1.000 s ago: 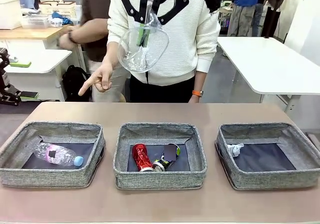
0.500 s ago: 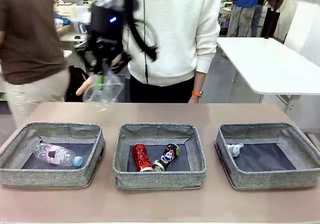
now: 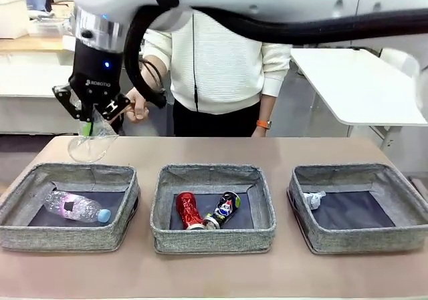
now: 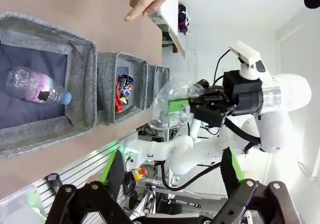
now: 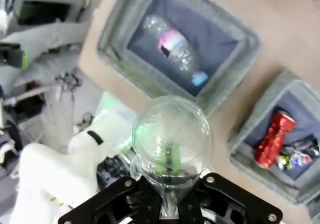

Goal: Sort the waste into the appropriate baskets.
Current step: Place the picked waste into the Fabric basket indicated by the person.

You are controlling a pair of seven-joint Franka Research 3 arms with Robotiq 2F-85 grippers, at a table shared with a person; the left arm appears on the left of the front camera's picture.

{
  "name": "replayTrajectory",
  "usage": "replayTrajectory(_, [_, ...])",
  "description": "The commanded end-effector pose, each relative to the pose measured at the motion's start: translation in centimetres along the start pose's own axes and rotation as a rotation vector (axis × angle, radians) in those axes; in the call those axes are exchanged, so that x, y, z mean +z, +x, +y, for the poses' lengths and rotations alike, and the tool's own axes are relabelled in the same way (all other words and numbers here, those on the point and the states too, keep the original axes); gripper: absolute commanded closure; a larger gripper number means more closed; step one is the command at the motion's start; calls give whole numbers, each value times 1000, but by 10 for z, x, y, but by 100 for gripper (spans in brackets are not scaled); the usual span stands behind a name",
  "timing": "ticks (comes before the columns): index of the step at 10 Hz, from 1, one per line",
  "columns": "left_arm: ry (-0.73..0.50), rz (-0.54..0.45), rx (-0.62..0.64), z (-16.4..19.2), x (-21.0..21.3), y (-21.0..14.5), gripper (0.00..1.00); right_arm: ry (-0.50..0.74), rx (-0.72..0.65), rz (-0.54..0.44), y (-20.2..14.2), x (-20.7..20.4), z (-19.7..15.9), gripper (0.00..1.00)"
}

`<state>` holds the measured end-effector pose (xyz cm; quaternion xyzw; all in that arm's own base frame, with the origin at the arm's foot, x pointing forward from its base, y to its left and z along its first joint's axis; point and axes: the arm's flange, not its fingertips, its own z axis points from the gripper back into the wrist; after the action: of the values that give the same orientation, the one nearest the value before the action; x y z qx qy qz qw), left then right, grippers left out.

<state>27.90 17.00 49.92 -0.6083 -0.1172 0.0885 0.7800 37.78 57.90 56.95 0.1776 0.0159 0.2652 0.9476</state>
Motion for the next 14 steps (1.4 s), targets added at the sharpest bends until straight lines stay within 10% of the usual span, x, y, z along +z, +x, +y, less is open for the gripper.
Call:
replayTrajectory(1, [-14,2,-14,-3,-4,2,0,10,28,11,1,-13,5,98])
replayTrajectory(5, [-14,2,-14,-3,-4,2,0,-116,414,-8,49,-106,6,98])
replayTrajectory(7, [-14,2,-14,-3,-4,2,0,15,616,14,47,-106,10,98])
replayTrajectory(10, [-14,2,-14,-3,-4,2,0,29,581,13,46,-104,6,98])
replayTrajectory(13, [-14,2,-14,-3,-4,2,0,39,606,12,45,-104,7,11])
replayTrajectory(14, [-14,2,-14,-3,-4,2,0,43,606,10,45,-104,7,0])
